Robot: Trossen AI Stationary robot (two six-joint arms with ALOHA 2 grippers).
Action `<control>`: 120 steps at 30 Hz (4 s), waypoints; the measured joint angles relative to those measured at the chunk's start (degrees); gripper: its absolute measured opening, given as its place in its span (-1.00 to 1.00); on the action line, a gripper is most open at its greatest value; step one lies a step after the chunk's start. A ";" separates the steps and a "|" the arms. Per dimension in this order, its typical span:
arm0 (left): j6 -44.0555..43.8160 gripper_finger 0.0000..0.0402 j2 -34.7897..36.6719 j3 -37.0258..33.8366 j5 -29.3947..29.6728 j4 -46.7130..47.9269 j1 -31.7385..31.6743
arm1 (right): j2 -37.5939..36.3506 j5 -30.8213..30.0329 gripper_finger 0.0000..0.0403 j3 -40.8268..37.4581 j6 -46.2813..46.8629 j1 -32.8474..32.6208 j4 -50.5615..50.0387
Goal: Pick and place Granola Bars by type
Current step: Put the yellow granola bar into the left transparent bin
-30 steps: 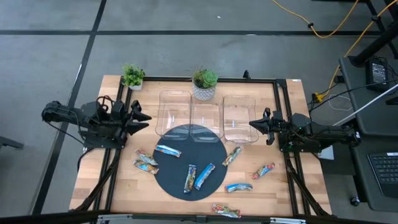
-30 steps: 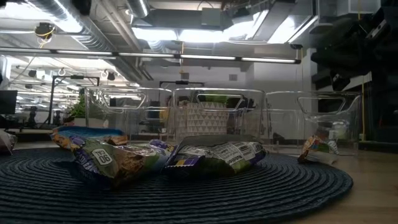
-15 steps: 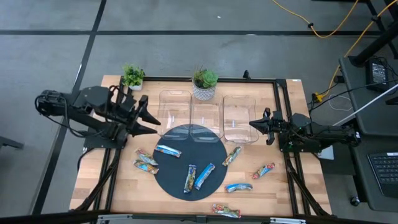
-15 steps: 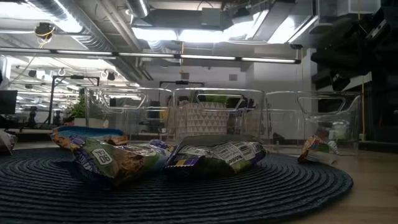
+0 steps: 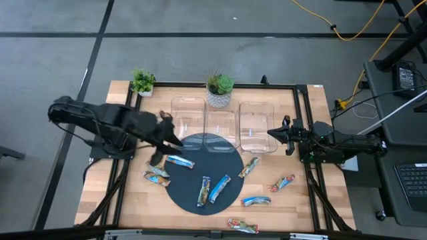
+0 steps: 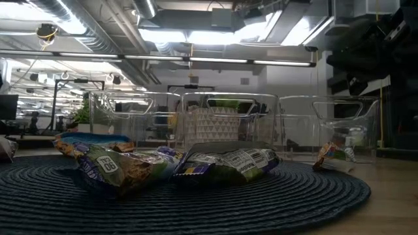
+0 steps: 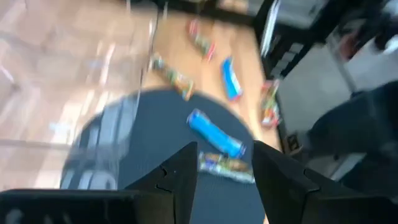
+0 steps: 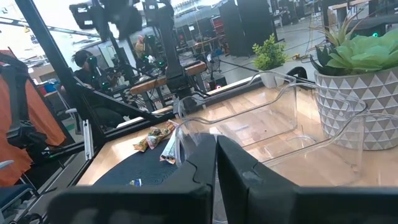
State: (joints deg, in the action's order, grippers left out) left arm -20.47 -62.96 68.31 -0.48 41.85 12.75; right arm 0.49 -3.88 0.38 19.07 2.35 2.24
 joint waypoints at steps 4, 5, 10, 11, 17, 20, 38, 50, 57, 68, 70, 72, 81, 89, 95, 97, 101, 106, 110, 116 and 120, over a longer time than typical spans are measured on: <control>0.34 -0.29 -5.85 0.00 -0.10 3.13 0.57 | 0.00 0.00 -0.91 0.00 -0.02 0.00 -0.02; 0.99 -0.29 -7.37 0.00 -0.07 3.50 0.90 | 0.00 0.00 -0.91 0.00 -0.02 0.00 0.00; 2.14 -0.24 -14.13 0.00 2.44 7.02 2.84 | 0.02 0.00 -0.91 0.02 -0.02 0.00 -0.02; 2.14 -0.21 -15.24 0.00 2.59 7.96 3.16 | 0.02 0.00 -0.91 0.00 -0.02 0.00 -0.02; 2.77 0.02 -21.11 0.00 3.12 10.60 4.87 | 0.02 0.48 -0.91 0.02 -0.02 -0.01 -0.06; 3.19 0.15 -23.51 0.00 5.19 10.73 5.90 | 0.02 0.48 -0.91 0.00 -0.02 0.00 -0.07; 11.07 0.17 -35.58 0.00 16.00 10.91 10.54 | 0.02 0.50 -0.91 0.02 -0.02 0.00 -0.09; 13.20 0.14 -39.47 -1.26 18.51 8.03 10.50 | 0.00 0.50 -0.91 0.00 -0.02 0.00 -0.09; 12.24 0.14 -39.48 -4.61 17.25 2.86 10.45 | 0.00 0.50 -0.91 0.00 -0.02 -0.01 -0.11; 10.27 -0.08 -39.43 -7.87 19.09 1.31 9.99 | 0.01 0.50 -0.91 0.01 -0.02 -0.01 -0.10; 10.12 -0.16 -39.43 -7.88 19.16 1.26 9.99 | 0.01 0.50 -0.91 0.00 -0.02 -0.01 -0.11; 10.12 -0.26 -39.43 -7.87 19.05 1.24 9.99 | 0.00 0.50 -0.91 0.02 -0.02 0.00 -0.11; 8.11 -0.68 -39.52 -6.41 18.08 1.77 9.91 | 0.02 0.50 -0.91 0.02 -0.02 -0.02 -0.11; 7.28 -0.85 -38.96 0.46 19.12 6.42 10.08 | 0.02 0.50 -0.91 0.01 -0.02 -0.02 -0.09; 4.70 -0.87 -37.80 6.08 21.68 17.31 10.39 | 0.01 0.50 -0.91 0.00 -0.02 -0.02 -0.09; 4.61 -0.88 -36.23 7.06 21.77 17.12 10.79 | 0.02 0.50 -0.91 0.00 -0.02 -0.02 -0.11; 3.18 -0.88 -32.72 9.76 23.70 16.60 11.77 | 0.01 0.50 -0.91 0.00 -0.02 -0.01 -0.10; 1.51 -0.88 -27.65 13.68 30.31 16.15 12.77 | 0.02 0.50 -0.91 0.01 -0.02 -0.02 -0.10; 0.68 -0.88 -23.77 17.08 36.20 15.59 12.68 | 0.02 0.50 -0.91 0.00 -0.02 0.00 -0.11; 0.49 -0.88 -19.23 20.36 40.29 14.28 10.43 | 0.02 0.50 -0.91 0.00 -0.02 -0.02 -0.11; 0.11 -0.88 -16.97 20.81 39.94 9.64 7.51 | 0.01 0.50 -0.91 0.00 -0.02 -0.01 -0.09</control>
State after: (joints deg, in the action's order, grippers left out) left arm -20.35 -79.93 89.13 39.46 51.49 20.26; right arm 0.50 -3.38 0.38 19.05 2.33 2.15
